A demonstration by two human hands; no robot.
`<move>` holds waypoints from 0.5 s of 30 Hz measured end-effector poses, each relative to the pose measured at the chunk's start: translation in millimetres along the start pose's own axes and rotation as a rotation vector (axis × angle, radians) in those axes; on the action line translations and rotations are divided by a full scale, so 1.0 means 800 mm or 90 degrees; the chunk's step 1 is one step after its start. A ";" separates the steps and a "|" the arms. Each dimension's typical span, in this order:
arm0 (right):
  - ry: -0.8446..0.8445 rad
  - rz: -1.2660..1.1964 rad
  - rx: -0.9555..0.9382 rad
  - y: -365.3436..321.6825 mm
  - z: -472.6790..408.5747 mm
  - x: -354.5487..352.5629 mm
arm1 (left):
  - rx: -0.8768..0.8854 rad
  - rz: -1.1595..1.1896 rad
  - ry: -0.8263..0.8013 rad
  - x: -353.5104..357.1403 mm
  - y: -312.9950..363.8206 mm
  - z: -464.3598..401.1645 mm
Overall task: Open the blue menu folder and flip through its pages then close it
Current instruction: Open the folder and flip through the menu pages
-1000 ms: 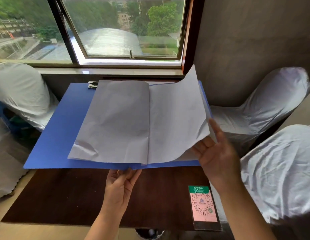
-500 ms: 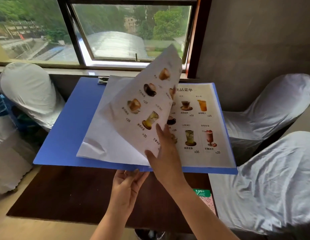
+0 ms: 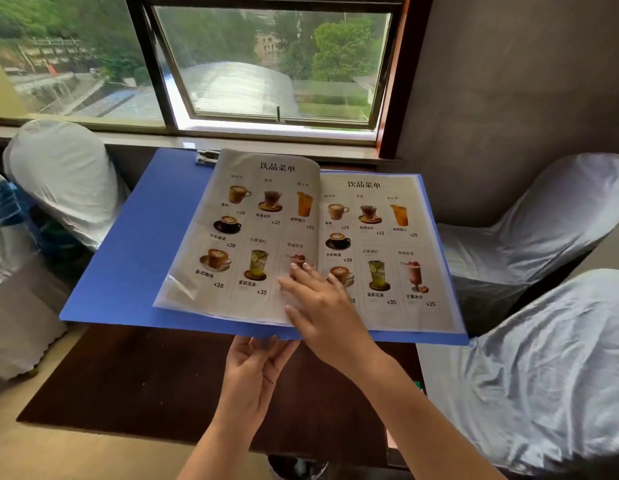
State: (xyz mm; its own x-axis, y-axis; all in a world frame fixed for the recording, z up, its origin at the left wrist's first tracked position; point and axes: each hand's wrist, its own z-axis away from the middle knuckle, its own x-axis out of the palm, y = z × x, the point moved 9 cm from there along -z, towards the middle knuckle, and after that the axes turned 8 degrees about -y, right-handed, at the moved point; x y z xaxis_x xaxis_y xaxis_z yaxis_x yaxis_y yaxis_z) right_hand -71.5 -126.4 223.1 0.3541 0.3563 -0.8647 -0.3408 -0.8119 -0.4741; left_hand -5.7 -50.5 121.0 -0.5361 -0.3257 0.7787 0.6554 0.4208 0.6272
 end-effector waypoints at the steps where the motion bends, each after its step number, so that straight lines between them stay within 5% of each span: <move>1: 0.007 -0.048 -0.006 0.002 0.004 -0.009 | -0.001 0.002 0.003 -0.001 0.001 -0.001; 5: 0.142 -0.055 0.049 0.039 0.036 -0.069 | -0.002 0.006 0.028 -0.010 0.002 -0.002; 9: 0.283 0.042 0.311 0.134 0.096 -0.134 | 0.000 0.017 0.027 -0.018 0.008 -0.002; 12: 0.196 -0.346 0.441 0.205 0.125 -0.119 | 0.002 0.000 0.006 -0.018 0.012 -0.003; 15: 0.105 -0.616 0.414 0.224 0.129 -0.088 | 0.001 -0.018 0.003 -0.018 0.015 -0.004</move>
State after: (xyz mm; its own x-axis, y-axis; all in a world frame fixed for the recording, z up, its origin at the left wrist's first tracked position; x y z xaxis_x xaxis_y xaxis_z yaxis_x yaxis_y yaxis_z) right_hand -247.5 -249.2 181.8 0.8009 0.5921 -0.0888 -0.2313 0.1692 -0.9581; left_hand 11.6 -43.2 117.5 -0.5526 -0.3413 0.7603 0.6392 0.4119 0.6495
